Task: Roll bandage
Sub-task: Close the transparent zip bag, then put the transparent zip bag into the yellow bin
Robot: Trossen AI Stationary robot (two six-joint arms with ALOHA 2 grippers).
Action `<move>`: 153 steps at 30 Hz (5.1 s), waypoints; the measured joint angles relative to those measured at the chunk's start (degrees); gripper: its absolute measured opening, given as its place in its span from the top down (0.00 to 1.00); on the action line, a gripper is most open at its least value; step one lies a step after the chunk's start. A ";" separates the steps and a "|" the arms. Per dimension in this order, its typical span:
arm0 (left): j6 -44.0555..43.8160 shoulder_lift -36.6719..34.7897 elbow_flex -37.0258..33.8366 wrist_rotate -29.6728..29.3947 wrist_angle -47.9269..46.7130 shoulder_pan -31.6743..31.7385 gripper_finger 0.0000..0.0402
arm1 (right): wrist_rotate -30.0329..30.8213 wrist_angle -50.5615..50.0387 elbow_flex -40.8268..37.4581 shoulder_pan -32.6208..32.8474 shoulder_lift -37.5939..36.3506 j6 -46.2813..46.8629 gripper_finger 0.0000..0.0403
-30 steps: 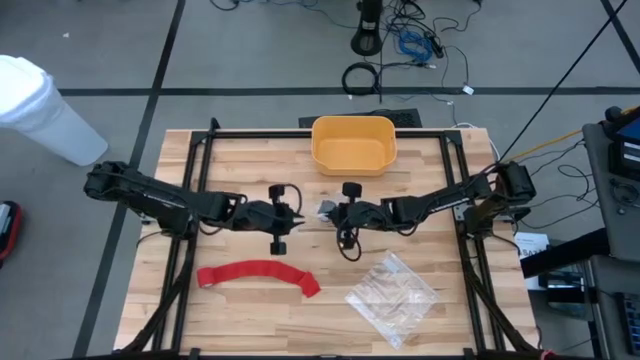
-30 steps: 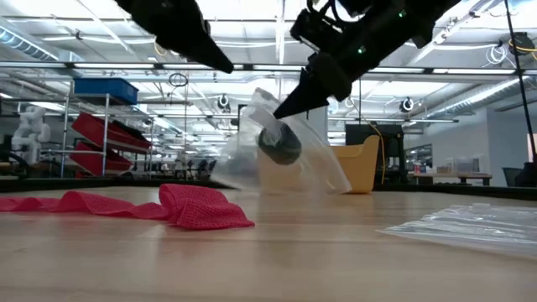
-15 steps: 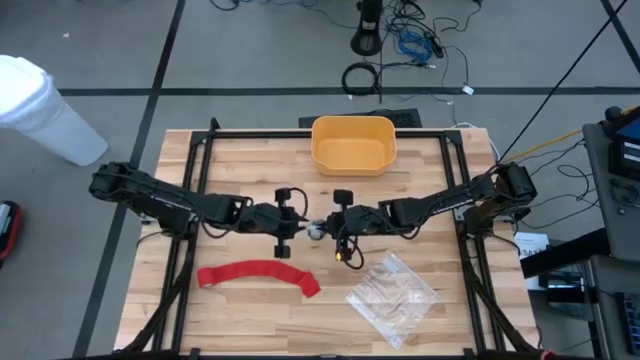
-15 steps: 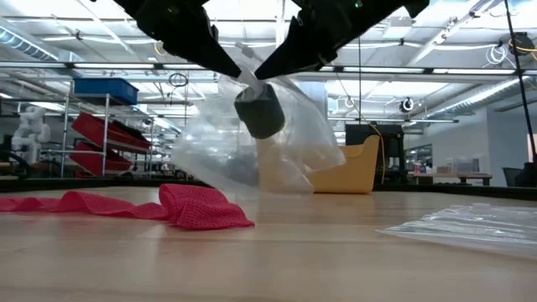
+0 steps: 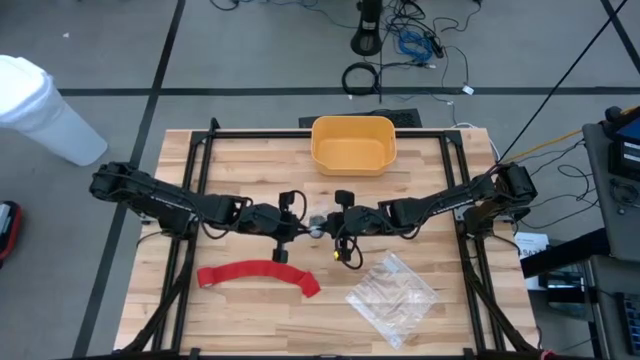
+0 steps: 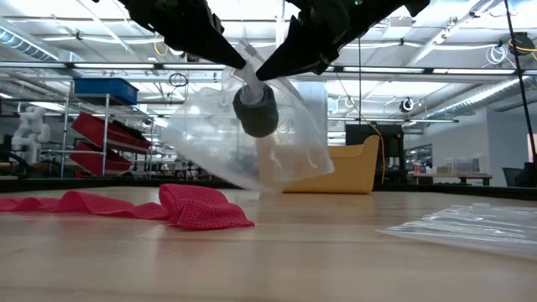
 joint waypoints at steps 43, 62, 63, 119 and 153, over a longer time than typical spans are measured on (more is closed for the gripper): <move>-2.95 0.11 -0.04 1.46 -3.24 0.17 1.00 | -7.49 9.61 -0.02 -1.51 2.08 -0.83 0.97; -2.99 0.15 -0.07 -4.14 -2.59 -0.03 1.00 | -7.05 -2.14 0.12 -1.53 1.95 2.57 1.00; -2.99 0.14 -0.07 -4.14 -2.57 -0.03 1.00 | -6.90 -2.82 0.09 -1.53 1.95 2.73 1.00; -13.16 -12.44 0.11 -18.13 -14.15 -7.37 1.00 | 26.19 -9.60 -0.24 7.77 2.05 4.84 0.65; -13.46 -12.31 -0.02 -17.71 -13.20 -7.39 1.00 | 0.26 8.21 -0.07 -1.93 6.68 -0.62 0.99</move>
